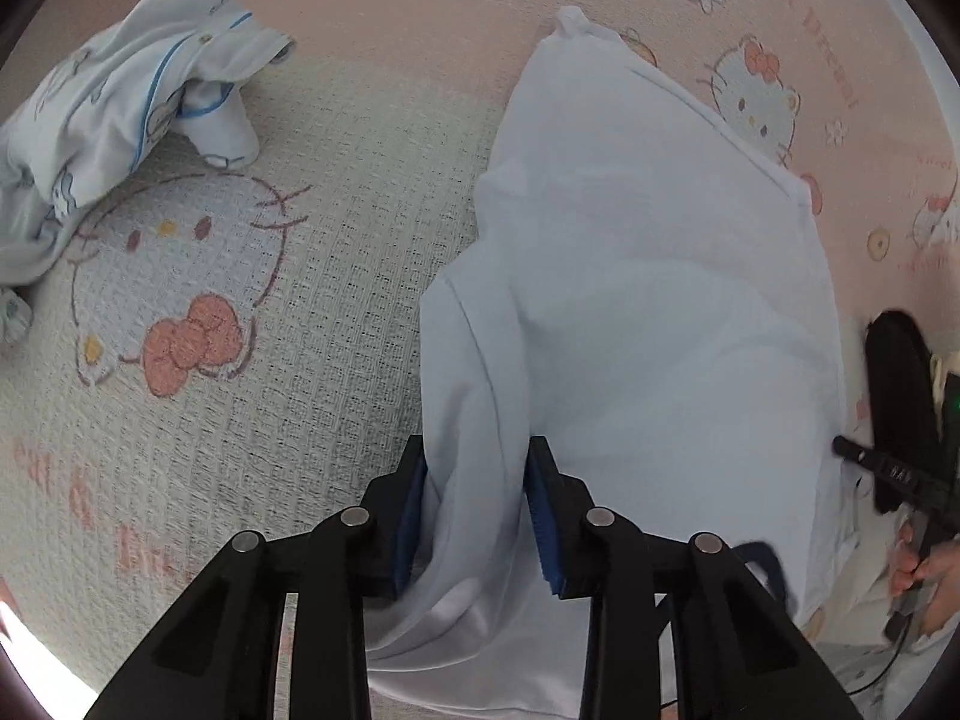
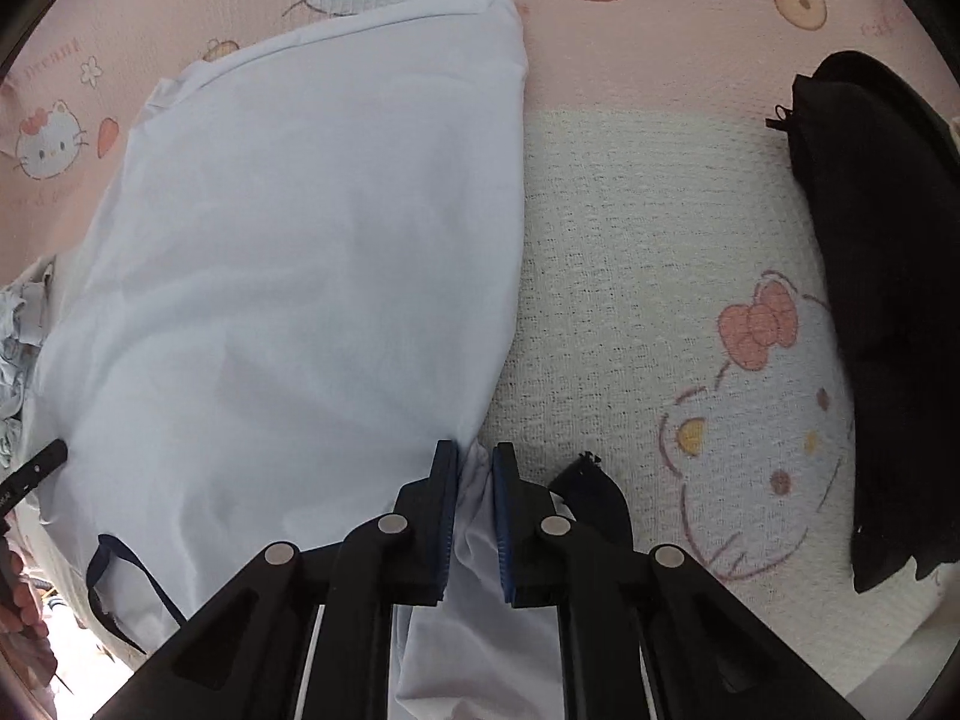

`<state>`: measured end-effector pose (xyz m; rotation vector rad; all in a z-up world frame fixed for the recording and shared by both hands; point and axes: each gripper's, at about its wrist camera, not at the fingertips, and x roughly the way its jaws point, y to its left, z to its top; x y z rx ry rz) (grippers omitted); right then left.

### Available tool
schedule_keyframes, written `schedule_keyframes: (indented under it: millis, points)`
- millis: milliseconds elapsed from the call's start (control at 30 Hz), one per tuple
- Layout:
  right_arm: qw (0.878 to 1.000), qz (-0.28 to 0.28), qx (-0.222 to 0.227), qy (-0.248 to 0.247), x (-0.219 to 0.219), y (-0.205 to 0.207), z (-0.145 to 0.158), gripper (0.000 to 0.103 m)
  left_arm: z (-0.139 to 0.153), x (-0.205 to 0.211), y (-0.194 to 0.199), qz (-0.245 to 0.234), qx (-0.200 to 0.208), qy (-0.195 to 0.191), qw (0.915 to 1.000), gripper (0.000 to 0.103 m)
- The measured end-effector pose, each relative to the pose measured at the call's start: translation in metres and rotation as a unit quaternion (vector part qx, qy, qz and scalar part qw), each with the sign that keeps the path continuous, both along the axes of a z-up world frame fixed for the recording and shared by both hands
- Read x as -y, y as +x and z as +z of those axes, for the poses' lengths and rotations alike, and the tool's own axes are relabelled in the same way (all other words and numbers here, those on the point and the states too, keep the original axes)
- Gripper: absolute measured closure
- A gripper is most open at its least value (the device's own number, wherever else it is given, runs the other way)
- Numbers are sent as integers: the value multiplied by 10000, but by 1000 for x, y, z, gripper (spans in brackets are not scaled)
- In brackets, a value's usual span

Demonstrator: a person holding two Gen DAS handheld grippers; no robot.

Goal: Fold clothes
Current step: 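Release the shirt side and lift both grippers away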

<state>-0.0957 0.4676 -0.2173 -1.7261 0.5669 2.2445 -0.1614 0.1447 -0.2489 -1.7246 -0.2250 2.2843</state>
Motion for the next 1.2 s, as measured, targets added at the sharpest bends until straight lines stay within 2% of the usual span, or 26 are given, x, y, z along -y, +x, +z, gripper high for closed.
schedule_keyframes:
  millis: [33, 100, 167, 233, 267, 333, 400, 433, 533, 600, 800, 867, 933, 1033, 1133, 1200]
  points:
    - [10000, -30, -18, -22, -1, 0, 1, 94, 1, -3, -2, -32, -3, -53, 10000, 73]
    - [9999, -89, -55, -65, -3, -1, 3, 94, 2, -3, -7, 6, 51, 81, 10000, 72]
    - [9998, -148, -91, -108, -4, -1, 5, 84, 4, 2, -11, 151, 152, 353, 9991, 72]
    - [9993, -228, -277, -138, -3, 4, 13, 61, 10, 15, -12, 462, 252, 851, 9950, 72]
    - [9983, -286, -498, -140, -1, 10, 23, 57, 14, 22, -12, 624, 248, 1041, 9923, 71]
    - [9947, -400, -941, -144, 4, 24, 42, 43, 21, 34, -11, 892, 187, 1245, 9880, 60]
    - [9898, -580, -1292, -157, 11, 38, 59, 33, 30, 44, -8, 1029, 94, 1386, 9849, 38]
    - [9875, -679, -1411, -184, 16, 43, 64, 31, 34, 47, -6, 1046, 35, 1432, 9841, 37]
    - [9827, -946, -1558, -334, 20, 78, 77, 31, 46, 69, 10, 1075, -151, 1523, 9824, 37]
    - [9768, -1253, -1625, -618, 17, 101, 72, 31, 47, 74, 15, 1152, -233, 1397, 9832, 37]
    - [9453, -2222, -1828, -1538, 8, 163, 52, 31, 30, 120, 65, 1056, -110, 1325, 9855, 37]
    - [9325, -2530, -1835, -1808, 5, 179, 43, 31, 15, 109, 55, 958, -22, 1096, 9893, 37]
    - [9247, -2760, -1761, -1943, 4, 186, 35, 31, 7, 108, 57, 874, 31, 931, 9918, 37]
    - [9100, -2981, -1889, -2176, 6, 193, 28, 31, 6, 106, 57, 849, -32, 894, 9924, 37]
    - [9073, -3059, -1814, -2244, 8, 195, 18, 30, 18, 101, 56, 882, -148, 701, 9935, 37]
    - [9062, -3102, -1750, -2278, 10, 196, 11, 30, 29, 91, 58, 734, -282, 550, 9954, 37]
